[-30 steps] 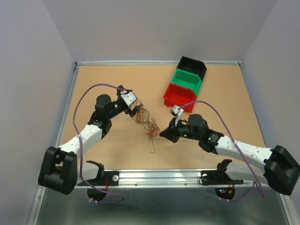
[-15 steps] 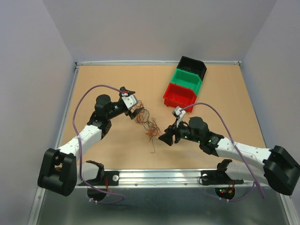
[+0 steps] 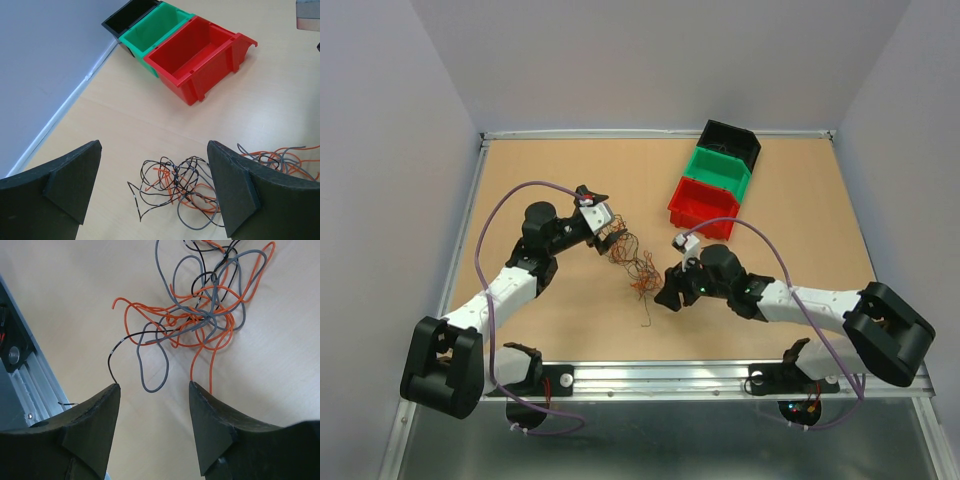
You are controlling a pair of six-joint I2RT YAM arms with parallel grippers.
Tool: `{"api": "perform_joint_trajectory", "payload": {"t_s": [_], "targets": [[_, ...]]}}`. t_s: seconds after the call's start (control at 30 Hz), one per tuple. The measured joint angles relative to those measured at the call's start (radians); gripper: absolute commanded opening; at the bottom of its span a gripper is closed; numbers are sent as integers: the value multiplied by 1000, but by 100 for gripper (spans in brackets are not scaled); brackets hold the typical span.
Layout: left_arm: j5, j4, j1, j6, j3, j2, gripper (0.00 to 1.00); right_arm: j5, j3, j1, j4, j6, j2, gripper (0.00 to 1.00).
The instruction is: Untangle the cables
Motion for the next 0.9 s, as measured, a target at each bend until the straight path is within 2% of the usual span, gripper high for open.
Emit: {"api": "perform_joint_trajectory", "payload": {"t_s": [0.33,0.43,0.47,0.5,0.53,0.57,0.7,0.77,0.9], "targets": [[0,0,-1,0,0,0,99,-17,44,0,14,0,66,52],[0,0,-1,0,0,-1,99,-18,59,0,14,-2,91,37],[0,-1,-1,0,0,-1,99,-20,63,0,15,-2,97,26],[0,-2,-1,0,0,-2,99,-21,64,0,14,-2,99,18],[1,-2,-1,0,0,-4,99,-23,66,0,17,-3,100,3],[3,-2,-1,0,0,-6,99,-27,66,0,20,-10,100,1],[31,-14,-2,10,0,-12,99,-32,66,0,25,-11,78,1],[52,-25,-6,18,0,-18,99,-35,53,0,42,-10,18,1],[99,-59,-21,50,0,-34,99,-56,-25,0,114,-10,-204,0]]}}
